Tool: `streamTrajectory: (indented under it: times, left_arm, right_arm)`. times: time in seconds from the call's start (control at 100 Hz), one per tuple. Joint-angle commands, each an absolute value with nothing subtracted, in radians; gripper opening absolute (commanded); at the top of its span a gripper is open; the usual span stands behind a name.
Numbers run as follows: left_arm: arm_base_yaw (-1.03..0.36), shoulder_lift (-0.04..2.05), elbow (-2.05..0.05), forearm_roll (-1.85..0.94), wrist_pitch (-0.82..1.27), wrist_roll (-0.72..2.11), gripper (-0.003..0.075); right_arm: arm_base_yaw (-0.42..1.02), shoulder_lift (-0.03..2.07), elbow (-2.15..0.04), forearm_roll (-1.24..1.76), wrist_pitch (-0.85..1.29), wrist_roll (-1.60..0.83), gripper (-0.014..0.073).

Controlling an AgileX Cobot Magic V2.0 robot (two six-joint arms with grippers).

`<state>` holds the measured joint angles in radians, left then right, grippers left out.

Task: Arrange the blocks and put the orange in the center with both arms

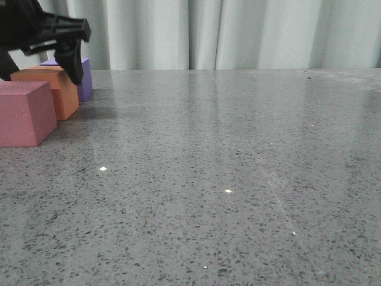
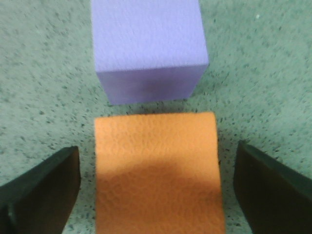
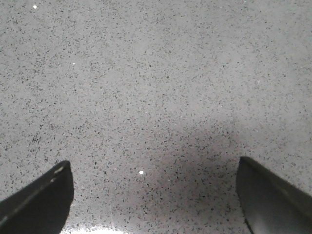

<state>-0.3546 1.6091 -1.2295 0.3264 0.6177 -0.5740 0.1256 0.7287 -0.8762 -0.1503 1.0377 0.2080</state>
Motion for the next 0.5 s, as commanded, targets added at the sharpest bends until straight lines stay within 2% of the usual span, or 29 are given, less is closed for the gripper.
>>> streamTrajectory:
  times: [0.0,0.17,0.49]
  left_arm:
    - [-0.353,1.532,-1.292,0.331,0.624,-0.559,0.0610]
    - [-0.353,1.453,-1.362,0.336,0.715,-0.518,0.0609]
    - [-0.353,1.221,-1.366,0.380,0.854,-0.445,0.0609]
  right_arm:
    - [0.123,0.726,-0.898,-0.161,0.993,0.201,0.0663]
    - [0.123,0.726,-0.898,-0.161,0.995,0.201,0.0663]
    - [0.123,0.726,-0.898,-0.161,0.996,0.201,0.0663]
